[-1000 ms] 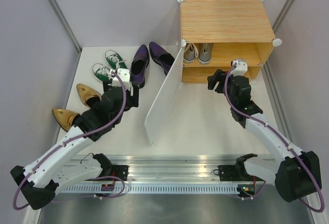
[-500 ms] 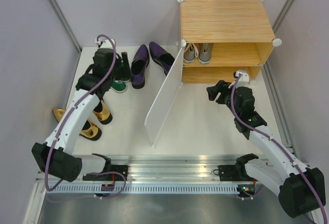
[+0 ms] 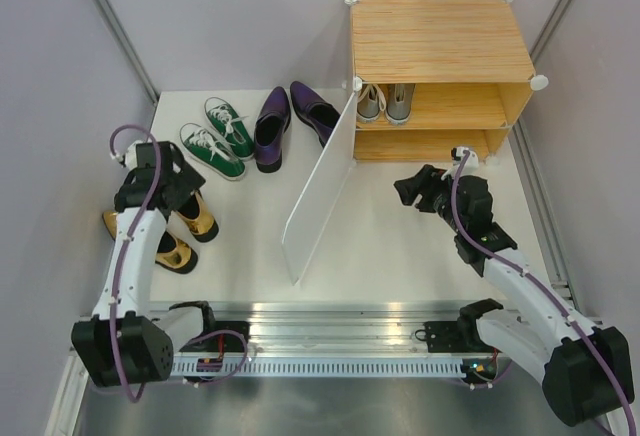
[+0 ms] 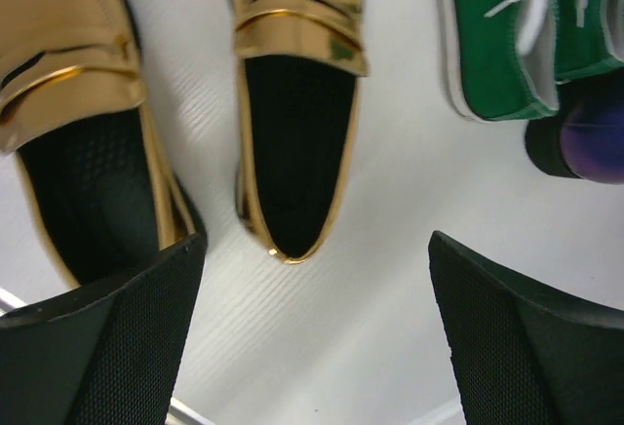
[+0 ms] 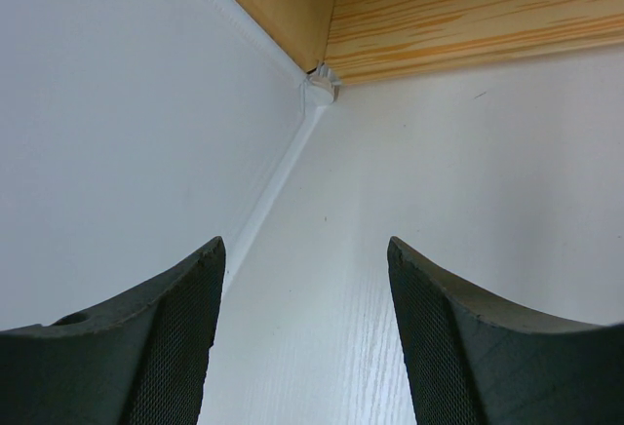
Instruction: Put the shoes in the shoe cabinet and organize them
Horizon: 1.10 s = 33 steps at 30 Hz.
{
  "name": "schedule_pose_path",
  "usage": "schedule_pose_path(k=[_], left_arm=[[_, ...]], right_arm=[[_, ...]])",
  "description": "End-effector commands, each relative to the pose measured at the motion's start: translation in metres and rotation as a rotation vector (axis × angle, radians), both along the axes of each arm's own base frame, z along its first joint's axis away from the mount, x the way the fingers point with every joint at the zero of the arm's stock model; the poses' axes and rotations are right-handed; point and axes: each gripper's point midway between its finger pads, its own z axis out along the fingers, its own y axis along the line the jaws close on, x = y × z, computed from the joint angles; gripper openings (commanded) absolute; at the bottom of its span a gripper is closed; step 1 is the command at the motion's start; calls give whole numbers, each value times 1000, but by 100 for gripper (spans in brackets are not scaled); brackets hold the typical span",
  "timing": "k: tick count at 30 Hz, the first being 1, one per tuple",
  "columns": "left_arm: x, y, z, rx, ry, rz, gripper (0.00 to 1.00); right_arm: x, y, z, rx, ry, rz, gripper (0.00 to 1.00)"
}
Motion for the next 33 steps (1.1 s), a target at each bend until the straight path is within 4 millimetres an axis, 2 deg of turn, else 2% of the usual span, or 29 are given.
schedule_pose_path(k=[1, 6, 10, 14, 18, 24, 27, 30, 33], left_arm=[[-34, 18, -2, -45, -23, 196, 98], [-56, 30, -13, -51, 7, 274, 95], [-71, 36, -34, -68, 82, 288, 91], [-82, 40, -53, -81, 122, 326, 83], [-83, 40, -73, -99, 170, 323, 79], [-67, 39, -85, -150, 190, 297, 77], [-64, 32, -98, -210, 250, 268, 73], [-63, 26, -104, -247, 264, 250, 69], [-65, 27, -103, -236, 249, 253, 57]], right_arm=[[1, 9, 9, 68, -18, 23, 71], [1, 12, 3, 77, 4, 29, 70], [-1, 8, 7, 71, -10, 14, 70], [-1, 3, 9, 67, -22, -10, 70], [-2, 5, 10, 75, -20, -3, 69], [-4, 4, 14, 82, -30, -4, 69], [-5, 3, 17, 78, -43, -6, 69], [-6, -2, 19, 64, -51, -27, 69], [-7, -3, 22, 63, -60, -31, 69]])
